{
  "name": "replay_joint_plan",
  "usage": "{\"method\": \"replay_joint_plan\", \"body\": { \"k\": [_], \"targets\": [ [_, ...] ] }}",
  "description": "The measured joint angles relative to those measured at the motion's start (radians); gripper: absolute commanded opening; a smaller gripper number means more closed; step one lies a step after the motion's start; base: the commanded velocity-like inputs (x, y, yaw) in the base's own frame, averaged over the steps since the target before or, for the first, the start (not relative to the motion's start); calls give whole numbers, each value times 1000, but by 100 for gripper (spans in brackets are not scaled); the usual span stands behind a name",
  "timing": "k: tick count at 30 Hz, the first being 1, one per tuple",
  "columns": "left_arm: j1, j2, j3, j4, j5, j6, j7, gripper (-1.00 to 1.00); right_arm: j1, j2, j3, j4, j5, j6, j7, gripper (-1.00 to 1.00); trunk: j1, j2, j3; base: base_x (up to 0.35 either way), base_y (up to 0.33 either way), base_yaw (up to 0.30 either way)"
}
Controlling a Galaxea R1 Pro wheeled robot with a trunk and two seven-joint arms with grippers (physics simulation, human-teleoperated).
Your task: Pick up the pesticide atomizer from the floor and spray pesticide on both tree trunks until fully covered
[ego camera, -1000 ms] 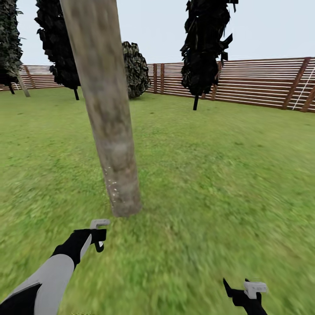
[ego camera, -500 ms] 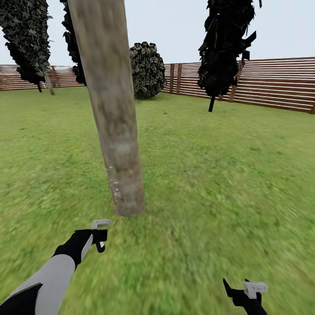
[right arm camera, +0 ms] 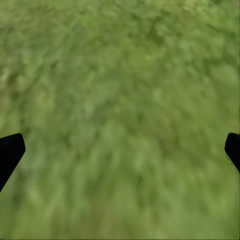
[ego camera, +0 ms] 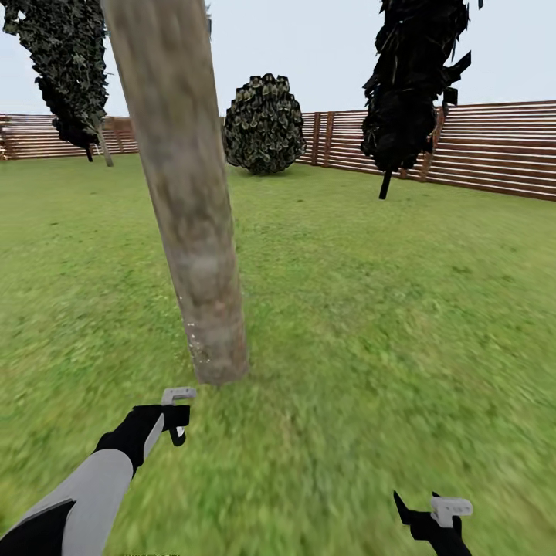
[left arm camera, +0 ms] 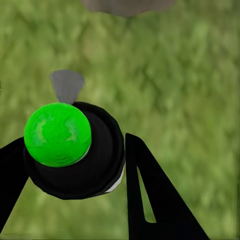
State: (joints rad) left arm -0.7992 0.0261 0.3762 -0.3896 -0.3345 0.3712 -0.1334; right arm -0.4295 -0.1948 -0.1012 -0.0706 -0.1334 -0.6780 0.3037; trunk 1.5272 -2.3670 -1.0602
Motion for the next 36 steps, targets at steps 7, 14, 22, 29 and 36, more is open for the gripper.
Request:
{"method": "replay_joint_plan", "body": {
  "k": [7,14,22,29,36],
  "targets": [
    [0,0,1,0,0,0,0,-100,0,0,0,0,0,0,0,100,0,0,0,83,-271,267],
    [0,0,1,0,0,0,0,-100,0,0,-1,0,0,0,0,100,0,0,0,82,-271,32],
    [0,0,1,0,0,0,0,-100,0,0,0,0,0,0,0,100,0,0,0,48,-271,133],
    [0,0,1,0,0,0,0,-100,0,0,-1,0,0,0,0,100,0,0,0,0,-271,278],
    [0,0,1,0,0,-10,0,-100,0,0,-1,0,0,0,1,100,0,0,0,0,-271,66]
  ]
}}
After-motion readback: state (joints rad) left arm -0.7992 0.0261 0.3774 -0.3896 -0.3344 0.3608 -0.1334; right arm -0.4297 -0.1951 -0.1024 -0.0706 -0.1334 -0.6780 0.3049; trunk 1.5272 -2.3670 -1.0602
